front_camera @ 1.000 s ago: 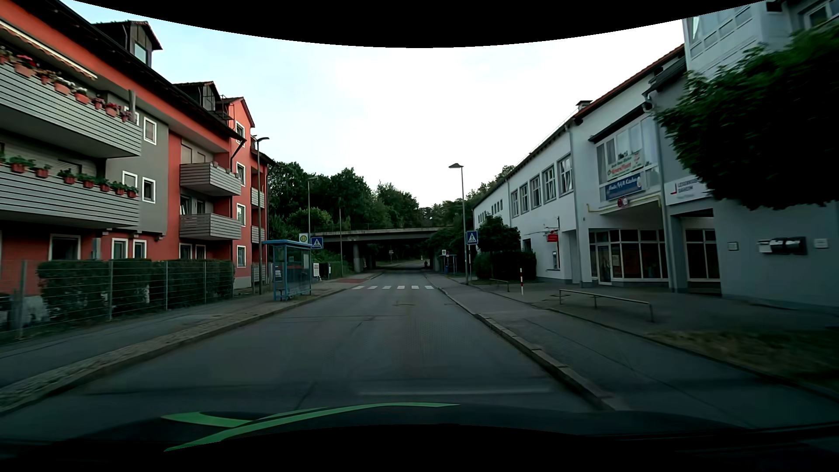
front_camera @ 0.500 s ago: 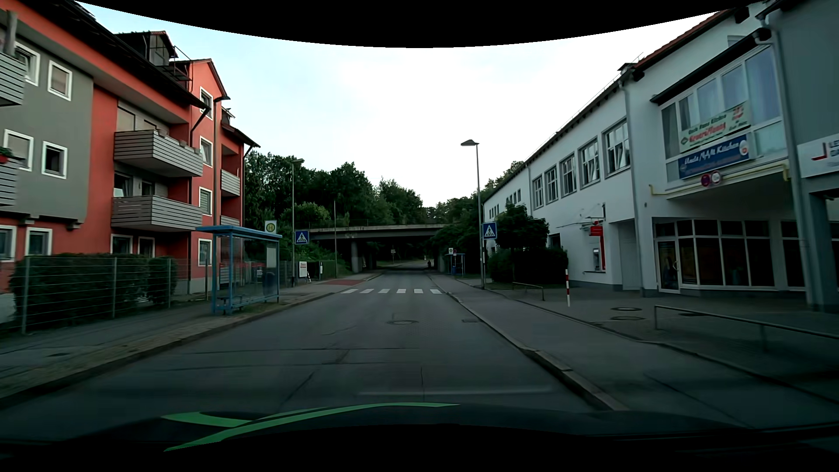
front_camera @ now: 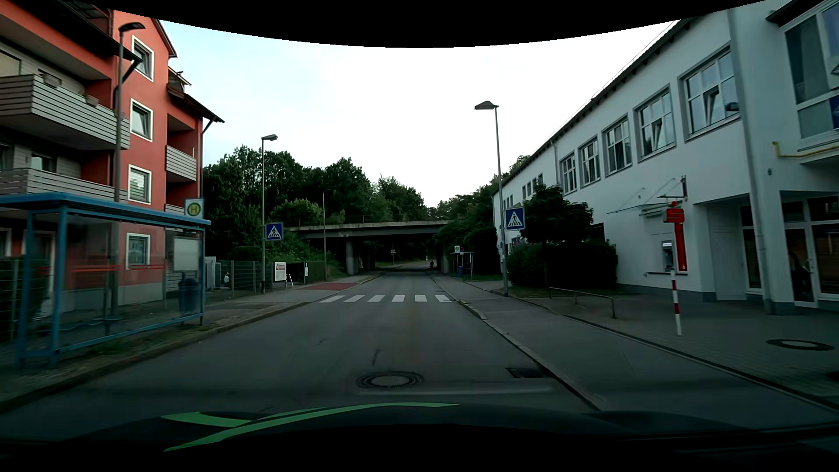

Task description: Follow the waypoints while adhering to traffic rules and regulations

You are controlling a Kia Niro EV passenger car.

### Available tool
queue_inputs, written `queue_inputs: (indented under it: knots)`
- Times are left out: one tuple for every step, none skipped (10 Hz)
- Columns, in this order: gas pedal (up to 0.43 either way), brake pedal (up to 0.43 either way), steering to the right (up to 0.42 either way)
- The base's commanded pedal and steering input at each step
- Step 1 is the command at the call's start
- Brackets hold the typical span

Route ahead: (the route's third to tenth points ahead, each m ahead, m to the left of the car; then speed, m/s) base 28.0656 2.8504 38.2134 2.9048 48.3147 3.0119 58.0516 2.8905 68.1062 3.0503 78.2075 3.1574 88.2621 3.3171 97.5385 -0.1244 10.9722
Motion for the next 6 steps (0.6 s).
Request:
queue_inputs:
  knots:
    - [0.228, 0.0, -0.007]
    - [0.22, 0.0, -0.007]
    - [0.22, 0.0, -0.006]
    - [0.22, 0.0, -0.006]
    - [0.22, 0.0, -0.006]
    - [0.22, 0.0, -0.007]
